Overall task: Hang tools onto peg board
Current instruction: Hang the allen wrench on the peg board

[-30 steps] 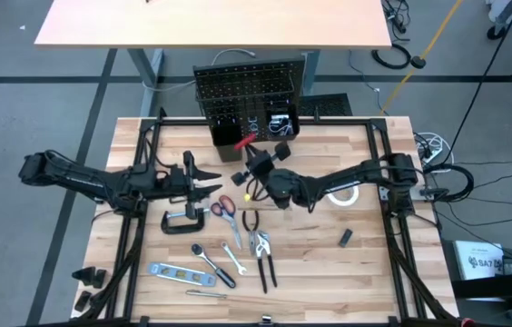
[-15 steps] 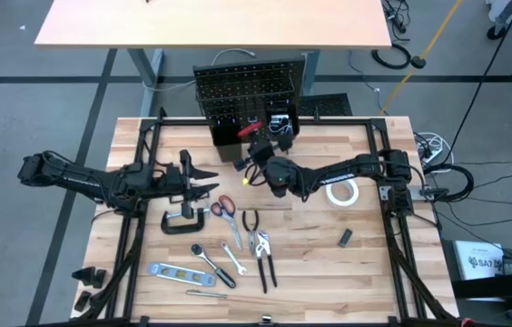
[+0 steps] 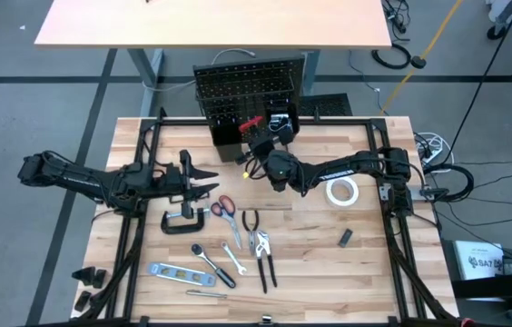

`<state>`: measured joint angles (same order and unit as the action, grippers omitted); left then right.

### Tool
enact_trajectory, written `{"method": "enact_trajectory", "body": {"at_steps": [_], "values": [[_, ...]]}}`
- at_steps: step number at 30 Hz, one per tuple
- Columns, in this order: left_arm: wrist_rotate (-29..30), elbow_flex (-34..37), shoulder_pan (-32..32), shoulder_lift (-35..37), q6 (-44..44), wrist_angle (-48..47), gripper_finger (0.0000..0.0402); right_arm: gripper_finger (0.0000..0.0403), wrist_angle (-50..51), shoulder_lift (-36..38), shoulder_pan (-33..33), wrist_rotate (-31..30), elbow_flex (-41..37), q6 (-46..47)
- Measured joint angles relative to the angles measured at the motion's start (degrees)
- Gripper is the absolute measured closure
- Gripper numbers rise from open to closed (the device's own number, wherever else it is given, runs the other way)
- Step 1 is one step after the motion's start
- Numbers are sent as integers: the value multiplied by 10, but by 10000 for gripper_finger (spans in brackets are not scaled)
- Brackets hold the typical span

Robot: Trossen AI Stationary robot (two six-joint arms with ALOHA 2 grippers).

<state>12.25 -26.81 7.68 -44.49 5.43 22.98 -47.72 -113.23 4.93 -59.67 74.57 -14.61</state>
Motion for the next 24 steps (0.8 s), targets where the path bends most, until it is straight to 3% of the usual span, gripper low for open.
{"method": "enact_trajectory", "body": {"at_steps": [17,24], "values": [[0,0,0,0,9,0,278,402,36,2,14,16,15,-9],[0,0,0,0,9,0,278,402,38,2,15,-4,15,-37]]}}
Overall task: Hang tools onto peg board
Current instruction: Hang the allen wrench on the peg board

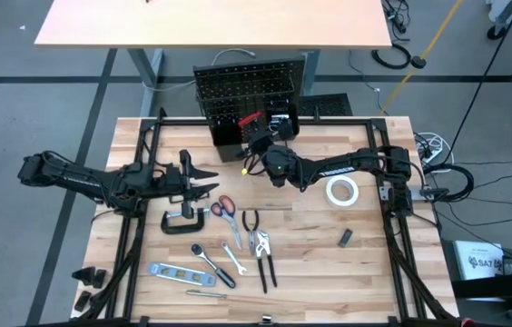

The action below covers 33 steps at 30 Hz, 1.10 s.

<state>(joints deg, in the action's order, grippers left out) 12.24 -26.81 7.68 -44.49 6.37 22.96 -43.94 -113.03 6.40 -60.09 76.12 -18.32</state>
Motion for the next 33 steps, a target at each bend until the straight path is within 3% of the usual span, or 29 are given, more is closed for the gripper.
{"method": "enact_trajectory", "body": {"at_steps": [22,33], "values": [[0,0,0,0,0,0,278,402,1,-1,0,7,-1,-3],[0,0,0,0,0,0,278,403,2,-2,-4,61,-2,-147]]}}
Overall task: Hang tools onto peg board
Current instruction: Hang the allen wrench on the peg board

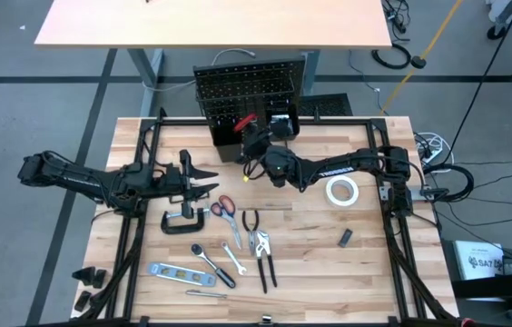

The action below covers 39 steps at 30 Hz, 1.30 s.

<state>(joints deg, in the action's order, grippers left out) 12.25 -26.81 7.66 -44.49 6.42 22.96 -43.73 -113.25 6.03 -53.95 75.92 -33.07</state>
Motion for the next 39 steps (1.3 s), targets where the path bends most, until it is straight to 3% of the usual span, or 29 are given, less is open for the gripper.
{"method": "enact_trajectory", "body": {"at_steps": [4,11,16,25,34,39], "values": [[0,0,0,0,0,0,278,403,28,7,0,45,0,-5],[0,0,0,0,0,-1,278,403,153,49,18,140,0,87],[0,0,0,0,0,-1,278,403,179,66,27,166,0,118],[0,0,0,0,0,-1,278,403,207,64,46,169,0,161],[0,0,0,0,0,-1,278,403,200,64,42,167,0,128],[0,0,0,0,0,-2,278,403,197,65,23,123,0,125]]}}
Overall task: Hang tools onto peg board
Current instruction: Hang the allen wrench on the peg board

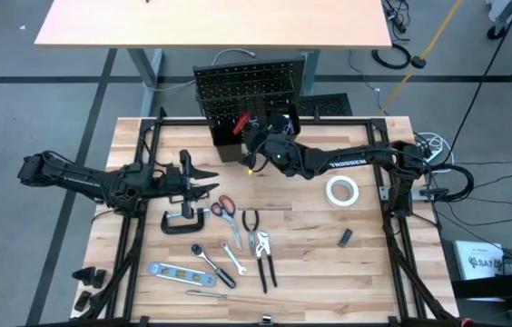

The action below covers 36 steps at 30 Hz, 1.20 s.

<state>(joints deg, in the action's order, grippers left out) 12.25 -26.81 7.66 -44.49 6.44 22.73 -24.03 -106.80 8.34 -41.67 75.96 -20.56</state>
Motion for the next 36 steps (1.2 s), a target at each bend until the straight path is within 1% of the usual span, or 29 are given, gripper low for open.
{"method": "enact_trajectory", "body": {"at_steps": [3,8,12,15,18,20,23,24,25,26,28,30,31,34,36], "values": [[0,0,0,0,0,-5,278,403,1,1,-19,-42,0,11],[1,0,0,1,0,-8,278,403,7,1,-54,-80,0,40],[3,0,0,9,0,-13,278,403,12,1,-83,-100,0,41],[9,0,0,20,0,-26,278,403,14,2,-109,-133,0,45],[50,0,0,36,-1,-62,278,403,49,3,-145,-173,1,61],[106,0,0,49,-15,-107,278,403,113,10,-173,-183,1,105],[218,0,-4,60,-31,-175,278,403,264,33,-208,-168,1,242],[253,3,-8,60,-34,-181,278,403,322,44,-217,-160,1,296],[272,8,-14,60,-29,-175,278,403,380,53,-227,-157,1,349],[277,14,-24,60,-14,-159,278,403,437,62,-238,-156,1,401],[255,19,-57,60,18,-123,278,403,531,81,-265,-171,-11,493],[212,18,-111,65,28,-112,278,403,594,107,-299,-195,-41,588],[181,18,-145,66,29,-109,278,403,609,124,-316,-204,-64,629],[69,17,-269,67,7,-120,278,403,599,177,-364,-249,-148,733],[-37,17,-352,59,-6,-121,278,403,561,207,-389,-271,-203,771]]}}
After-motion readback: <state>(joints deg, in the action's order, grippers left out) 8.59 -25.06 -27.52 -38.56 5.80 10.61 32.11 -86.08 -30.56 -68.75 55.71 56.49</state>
